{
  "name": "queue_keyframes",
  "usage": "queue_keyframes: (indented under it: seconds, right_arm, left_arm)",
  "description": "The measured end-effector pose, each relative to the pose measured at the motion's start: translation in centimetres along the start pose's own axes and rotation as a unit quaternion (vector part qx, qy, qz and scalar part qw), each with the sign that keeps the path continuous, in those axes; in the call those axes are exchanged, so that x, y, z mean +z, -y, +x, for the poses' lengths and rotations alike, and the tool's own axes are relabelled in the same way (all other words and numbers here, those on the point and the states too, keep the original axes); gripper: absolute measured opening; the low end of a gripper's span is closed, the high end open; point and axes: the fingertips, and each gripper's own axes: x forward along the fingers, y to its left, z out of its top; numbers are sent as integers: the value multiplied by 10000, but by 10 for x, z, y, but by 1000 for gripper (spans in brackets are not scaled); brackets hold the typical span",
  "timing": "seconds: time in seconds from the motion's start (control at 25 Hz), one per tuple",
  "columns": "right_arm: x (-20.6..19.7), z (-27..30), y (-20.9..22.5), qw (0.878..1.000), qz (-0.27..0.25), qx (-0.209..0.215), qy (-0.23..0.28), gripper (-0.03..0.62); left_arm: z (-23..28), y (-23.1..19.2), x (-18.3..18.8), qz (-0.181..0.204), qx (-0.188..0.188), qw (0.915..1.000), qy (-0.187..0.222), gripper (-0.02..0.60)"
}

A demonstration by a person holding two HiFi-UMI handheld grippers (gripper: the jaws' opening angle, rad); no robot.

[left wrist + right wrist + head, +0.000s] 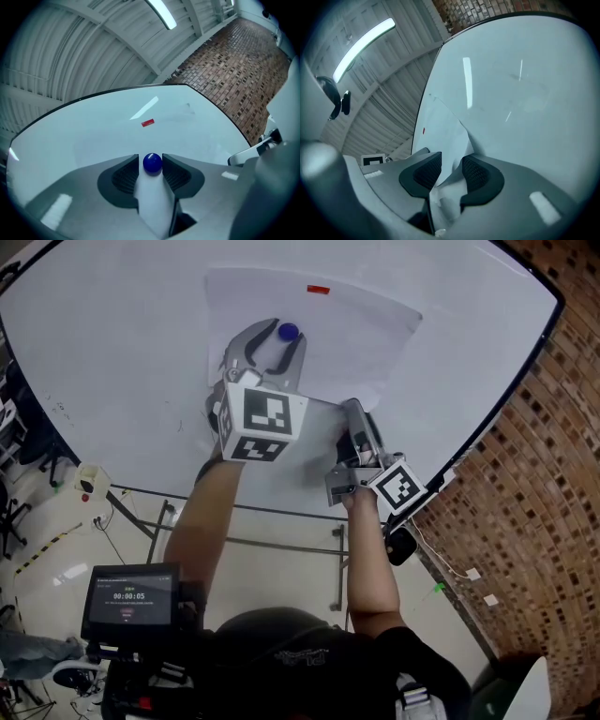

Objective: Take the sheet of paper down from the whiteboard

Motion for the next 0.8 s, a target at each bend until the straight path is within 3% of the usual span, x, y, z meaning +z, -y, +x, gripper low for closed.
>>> queue_keyframes:
  seconds: [0.16, 0.4, 0.8]
  right_arm:
    - [4, -1, 5, 9998, 109, -28, 170, 116]
    - [5, -2, 13, 9994, 218, -168, 207, 15]
    - [8, -1, 5, 9996, 137, -143, 202, 12]
  left_arm:
    - [-1, 1, 1, 3, -7, 10000, 2, 155]
    - [1, 4, -1, -4, -41, 10000, -75, 136]
    - [0, 2, -1, -95, 8, 9999, -57, 123]
